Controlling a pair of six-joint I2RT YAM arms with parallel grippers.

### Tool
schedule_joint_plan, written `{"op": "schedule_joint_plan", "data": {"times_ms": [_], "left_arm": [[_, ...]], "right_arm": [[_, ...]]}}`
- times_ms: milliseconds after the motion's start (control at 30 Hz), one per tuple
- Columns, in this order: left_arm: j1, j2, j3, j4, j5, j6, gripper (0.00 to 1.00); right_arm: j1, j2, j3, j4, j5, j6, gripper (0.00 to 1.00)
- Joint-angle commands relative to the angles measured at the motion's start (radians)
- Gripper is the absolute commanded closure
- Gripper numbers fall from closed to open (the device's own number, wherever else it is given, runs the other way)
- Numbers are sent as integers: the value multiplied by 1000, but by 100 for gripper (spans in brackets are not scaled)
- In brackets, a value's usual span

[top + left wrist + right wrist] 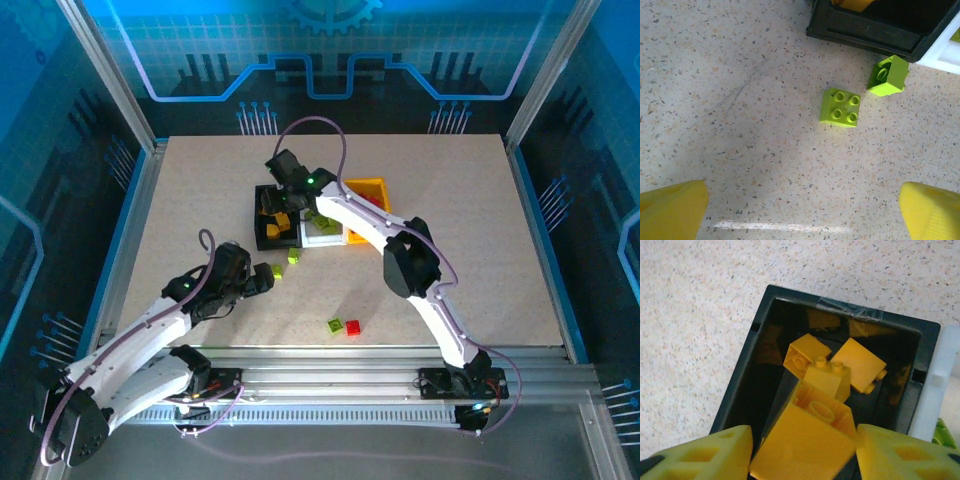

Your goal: Sort the legos into containers by color

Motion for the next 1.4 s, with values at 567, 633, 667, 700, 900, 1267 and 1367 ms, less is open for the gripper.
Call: {"op": "schedule_joint_plan", "data": {"times_ms": [567, 633, 667, 700, 900, 1267, 1367], "left_arm": [[5, 379, 138, 119, 89, 102, 13], [-8, 459, 163, 145, 67, 117, 15], [-13, 491, 174, 152, 47, 123, 17], [-20, 524, 190, 155, 19, 128, 20], [-22, 669, 238, 209, -62, 136, 31], [-22, 736, 247, 250, -50, 141, 62], [-24, 669, 217, 226, -30, 121, 66]], "right_arm": [[-32, -563, -613, 263, -4, 20, 26], [-38, -624, -703, 283, -7, 30, 26], [-40, -649, -735, 288, -7, 33, 26], [-44, -675, -771, 294, -6, 38, 26], [-58, -796, -917, 316, 3, 62, 25], [-85, -906, -1021, 324, 17, 78, 25], [-92, -912, -1027, 320, 17, 84, 25]]}}
